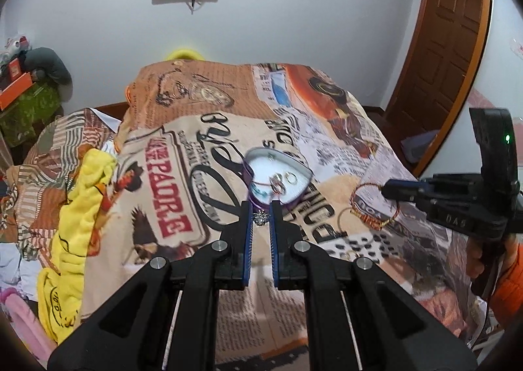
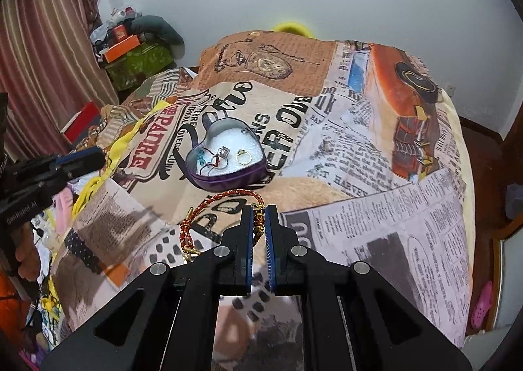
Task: Organize jewelry
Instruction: 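Carry the bracelet toward the tin with the right gripper while the left carries the charm over it, then lower the bracelet into the tin and open the right gripper while the left releases the charm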
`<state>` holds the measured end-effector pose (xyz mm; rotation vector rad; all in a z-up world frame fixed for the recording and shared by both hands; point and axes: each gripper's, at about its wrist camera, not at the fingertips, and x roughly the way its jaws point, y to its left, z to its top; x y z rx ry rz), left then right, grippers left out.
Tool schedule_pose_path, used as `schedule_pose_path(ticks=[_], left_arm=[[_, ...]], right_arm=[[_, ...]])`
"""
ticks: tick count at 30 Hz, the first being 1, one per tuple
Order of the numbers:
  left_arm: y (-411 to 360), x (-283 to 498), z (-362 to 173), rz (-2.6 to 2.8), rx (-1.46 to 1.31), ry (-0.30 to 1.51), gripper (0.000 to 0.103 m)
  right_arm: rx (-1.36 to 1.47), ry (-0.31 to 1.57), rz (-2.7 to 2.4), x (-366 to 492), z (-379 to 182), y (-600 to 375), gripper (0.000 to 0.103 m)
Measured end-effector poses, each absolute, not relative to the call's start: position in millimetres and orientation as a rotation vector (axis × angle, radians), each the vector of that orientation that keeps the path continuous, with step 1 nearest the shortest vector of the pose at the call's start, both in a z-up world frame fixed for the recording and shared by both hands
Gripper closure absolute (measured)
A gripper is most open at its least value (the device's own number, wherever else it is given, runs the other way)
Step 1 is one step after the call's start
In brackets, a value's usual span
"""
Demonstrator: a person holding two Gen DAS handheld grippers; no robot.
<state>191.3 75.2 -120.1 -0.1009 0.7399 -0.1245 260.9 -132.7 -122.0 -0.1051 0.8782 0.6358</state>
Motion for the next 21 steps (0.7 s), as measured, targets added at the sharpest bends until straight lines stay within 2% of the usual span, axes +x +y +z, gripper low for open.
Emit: schedule_pose_path(ticks=[21], left_arm=[[91.8, 246.9, -126.6, -0.13, -0.131, 0.725, 0.095]], right_arm=[[-0.131, 0.875, 0.663, 309.6, -127.4, -90.3, 0.097]])
